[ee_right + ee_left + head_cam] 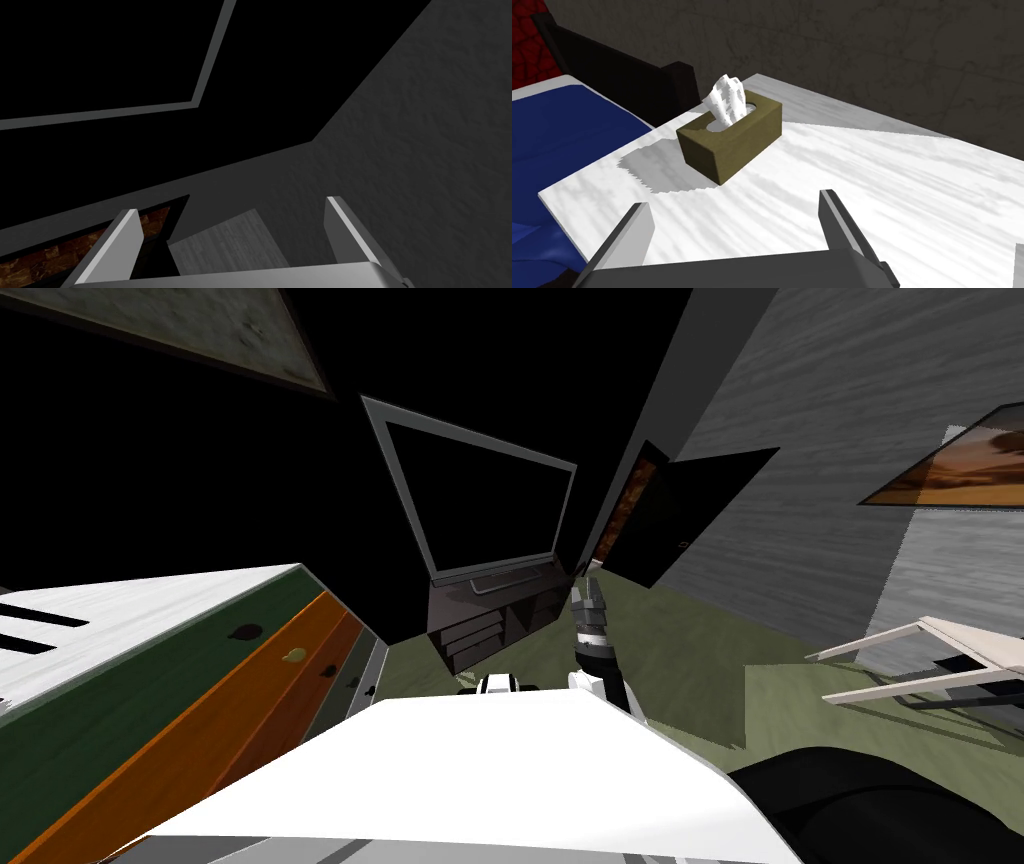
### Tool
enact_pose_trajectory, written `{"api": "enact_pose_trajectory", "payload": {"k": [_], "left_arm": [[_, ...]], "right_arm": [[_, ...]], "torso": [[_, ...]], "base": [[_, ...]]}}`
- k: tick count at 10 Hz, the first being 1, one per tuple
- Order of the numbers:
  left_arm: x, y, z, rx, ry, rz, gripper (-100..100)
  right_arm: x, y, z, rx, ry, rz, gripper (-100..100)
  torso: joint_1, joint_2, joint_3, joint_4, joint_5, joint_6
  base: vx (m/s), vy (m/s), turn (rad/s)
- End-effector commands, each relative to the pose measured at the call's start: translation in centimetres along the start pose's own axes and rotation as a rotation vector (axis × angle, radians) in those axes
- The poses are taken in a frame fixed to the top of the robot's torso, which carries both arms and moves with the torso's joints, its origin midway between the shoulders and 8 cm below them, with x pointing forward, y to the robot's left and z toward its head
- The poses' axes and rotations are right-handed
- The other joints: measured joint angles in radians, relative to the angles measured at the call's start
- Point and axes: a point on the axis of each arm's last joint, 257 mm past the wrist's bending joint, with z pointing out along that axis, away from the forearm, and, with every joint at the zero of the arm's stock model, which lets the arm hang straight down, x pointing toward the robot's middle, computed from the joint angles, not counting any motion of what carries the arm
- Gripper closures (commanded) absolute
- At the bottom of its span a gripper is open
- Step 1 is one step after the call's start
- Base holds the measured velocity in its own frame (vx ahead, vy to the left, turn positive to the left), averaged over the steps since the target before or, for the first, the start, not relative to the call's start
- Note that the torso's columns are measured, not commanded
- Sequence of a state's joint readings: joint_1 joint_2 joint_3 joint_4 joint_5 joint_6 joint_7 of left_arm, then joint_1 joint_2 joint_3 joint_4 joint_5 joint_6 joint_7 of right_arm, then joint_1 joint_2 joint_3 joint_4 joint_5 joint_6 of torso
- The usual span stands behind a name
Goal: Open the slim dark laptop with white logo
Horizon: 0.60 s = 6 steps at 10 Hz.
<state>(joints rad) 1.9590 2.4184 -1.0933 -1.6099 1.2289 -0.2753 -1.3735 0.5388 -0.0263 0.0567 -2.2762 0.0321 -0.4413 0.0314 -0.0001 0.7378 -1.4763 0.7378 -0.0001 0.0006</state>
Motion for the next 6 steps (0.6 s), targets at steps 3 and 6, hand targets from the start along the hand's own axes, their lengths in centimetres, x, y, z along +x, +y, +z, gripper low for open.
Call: {"api": "enact_pose_trajectory", "payload": {"k": [3,6], "left_arm": [[1.0,6.3,-3.5,-0.106,0.094,0.144,-100],[1.2,9.7,-5.8,-0.164,0.149,0.228,-100]], "right_arm": [[0.0,0.0,0.0,0.000,0.000,0.000,0],[0.0,0.0,0.0,0.000,0.000,0.000,0]], "torso": [[0.000,0.001,0.000,0.000,0.000,0.001],[0.000,0.000,0.000,0.000,0.000,0.001]], "base": [[-0.002,0.007,-0.136],[-0.004,0.007,-0.123]]}}
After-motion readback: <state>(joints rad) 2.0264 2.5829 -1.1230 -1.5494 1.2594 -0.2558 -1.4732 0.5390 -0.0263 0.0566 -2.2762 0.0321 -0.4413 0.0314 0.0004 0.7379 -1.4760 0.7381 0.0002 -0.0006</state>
